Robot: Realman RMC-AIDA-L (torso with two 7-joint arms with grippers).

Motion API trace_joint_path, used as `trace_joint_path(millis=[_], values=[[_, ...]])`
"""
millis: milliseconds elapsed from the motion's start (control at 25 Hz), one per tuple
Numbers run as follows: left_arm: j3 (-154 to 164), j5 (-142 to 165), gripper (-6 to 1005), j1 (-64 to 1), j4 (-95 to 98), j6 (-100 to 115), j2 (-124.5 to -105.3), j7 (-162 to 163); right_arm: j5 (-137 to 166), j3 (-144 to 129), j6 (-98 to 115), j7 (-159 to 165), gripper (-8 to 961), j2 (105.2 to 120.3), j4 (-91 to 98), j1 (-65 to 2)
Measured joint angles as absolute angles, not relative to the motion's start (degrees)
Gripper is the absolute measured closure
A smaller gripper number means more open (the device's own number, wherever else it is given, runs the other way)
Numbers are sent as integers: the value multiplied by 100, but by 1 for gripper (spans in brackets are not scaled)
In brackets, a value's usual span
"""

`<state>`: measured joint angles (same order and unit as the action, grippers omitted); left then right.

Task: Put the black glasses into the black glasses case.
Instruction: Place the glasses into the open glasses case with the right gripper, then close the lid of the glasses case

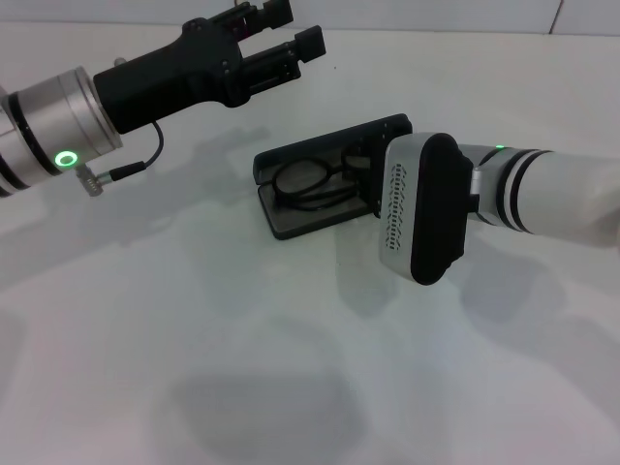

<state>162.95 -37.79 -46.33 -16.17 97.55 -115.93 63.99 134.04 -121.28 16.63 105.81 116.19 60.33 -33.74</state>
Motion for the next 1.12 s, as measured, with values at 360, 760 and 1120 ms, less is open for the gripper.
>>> trace_joint_path(millis=[360,760,1120], values=[[16295,-3780,246,-4617,-1633,9756,-11592,6412,13404,-12035,2007,10581,732,11619,6428,-3086],[16295,-3733,245,-4596,-1650,9756,-11600,6433,13383,-11742,2535,10587,727,11619,6920,-2818],[16295,-3727,246,-4601,-1614,9308,-11619,6446,12781,-10725,4528,10443,684,11558,7646,-2620]])
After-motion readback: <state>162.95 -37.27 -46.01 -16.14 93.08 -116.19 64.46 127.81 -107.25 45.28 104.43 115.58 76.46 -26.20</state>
